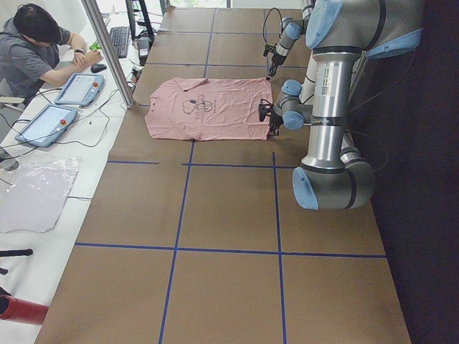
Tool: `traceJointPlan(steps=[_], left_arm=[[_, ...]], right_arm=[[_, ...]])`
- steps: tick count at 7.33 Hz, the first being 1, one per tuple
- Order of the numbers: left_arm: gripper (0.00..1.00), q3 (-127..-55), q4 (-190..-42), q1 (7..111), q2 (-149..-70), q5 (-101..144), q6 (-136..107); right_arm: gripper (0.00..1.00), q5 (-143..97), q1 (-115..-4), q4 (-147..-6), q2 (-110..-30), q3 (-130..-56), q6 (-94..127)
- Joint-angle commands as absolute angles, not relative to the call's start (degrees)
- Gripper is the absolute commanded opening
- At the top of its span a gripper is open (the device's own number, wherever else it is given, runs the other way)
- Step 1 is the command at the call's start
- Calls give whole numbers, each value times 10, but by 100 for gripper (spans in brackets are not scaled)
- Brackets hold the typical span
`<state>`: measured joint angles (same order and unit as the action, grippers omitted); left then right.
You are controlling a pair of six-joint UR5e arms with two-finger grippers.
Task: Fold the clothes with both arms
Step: 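Grasp the hem corners with both grippers, then lift the hem with both grippers and fold it toward the collar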
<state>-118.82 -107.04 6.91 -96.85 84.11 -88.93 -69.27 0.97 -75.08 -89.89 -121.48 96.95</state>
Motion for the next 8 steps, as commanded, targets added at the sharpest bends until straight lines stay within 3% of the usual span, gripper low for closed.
traceJointPlan(steps=[1, 2, 4, 5, 6, 8], left_arm=[[0, -1283, -1011, 76, -948, 845, -838], [0, -1356, -924, 82, -958, 894, -826], [0, -1493, -778, 148, -992, 1002, -804], [0, -1545, -709, 175, -1025, 1037, -804], [0, -1552, -682, 211, -1067, 1071, -803], [0, -1512, -681, 218, -1091, 1080, -773]], right_arm=[[0, -696, 3, -765, -908, -1269, 966], [0, -712, -5, -827, -904, -1323, 962], [0, -775, -9, -1011, -897, -1511, 949], [0, -827, -27, -1114, -830, -1581, 948], [0, -870, -59, -1177, -757, -1582, 930], [0, -875, -88, -1219, -723, -1568, 900]])
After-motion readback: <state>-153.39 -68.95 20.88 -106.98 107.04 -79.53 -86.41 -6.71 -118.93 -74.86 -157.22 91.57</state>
